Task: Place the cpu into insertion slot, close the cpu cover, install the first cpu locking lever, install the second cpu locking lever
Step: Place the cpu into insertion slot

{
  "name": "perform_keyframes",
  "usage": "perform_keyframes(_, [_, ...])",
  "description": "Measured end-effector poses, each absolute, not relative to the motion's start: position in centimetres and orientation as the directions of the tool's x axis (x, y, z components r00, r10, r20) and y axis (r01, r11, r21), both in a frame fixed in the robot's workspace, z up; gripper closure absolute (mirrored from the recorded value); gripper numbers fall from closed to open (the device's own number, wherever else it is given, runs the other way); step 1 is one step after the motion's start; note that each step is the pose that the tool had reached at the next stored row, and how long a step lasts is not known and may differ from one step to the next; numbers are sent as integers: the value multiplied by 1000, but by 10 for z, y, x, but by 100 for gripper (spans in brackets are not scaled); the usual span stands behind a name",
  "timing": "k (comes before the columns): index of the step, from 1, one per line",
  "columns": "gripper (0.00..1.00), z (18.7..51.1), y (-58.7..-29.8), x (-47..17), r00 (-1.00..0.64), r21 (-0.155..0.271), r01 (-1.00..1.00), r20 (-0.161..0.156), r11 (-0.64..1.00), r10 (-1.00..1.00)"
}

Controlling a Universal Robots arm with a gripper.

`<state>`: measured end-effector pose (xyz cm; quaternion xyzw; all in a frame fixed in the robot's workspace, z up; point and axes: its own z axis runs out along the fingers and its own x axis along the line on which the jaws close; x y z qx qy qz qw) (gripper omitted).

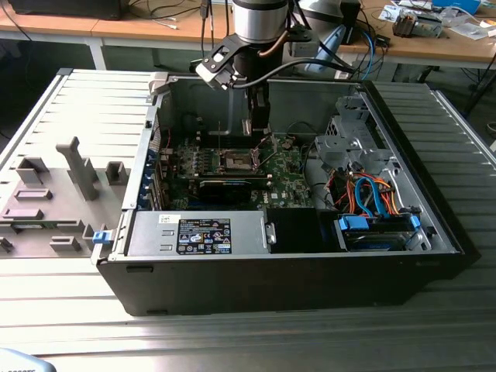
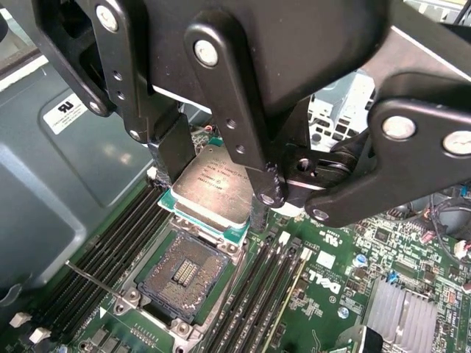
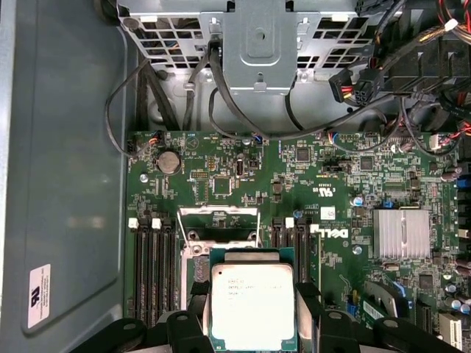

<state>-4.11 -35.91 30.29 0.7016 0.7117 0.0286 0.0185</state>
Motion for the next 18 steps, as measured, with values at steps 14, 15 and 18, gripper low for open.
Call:
perform_keyframes(14, [45,300,-359,-43,-15,67,998,14,14,1000])
perform_keyframes(15, [45,300,-359,-44,-15,67,998,14,14,1000])
perform_keyframes(18, [45,299,-359,-44,-15,67,998,14,14,1000])
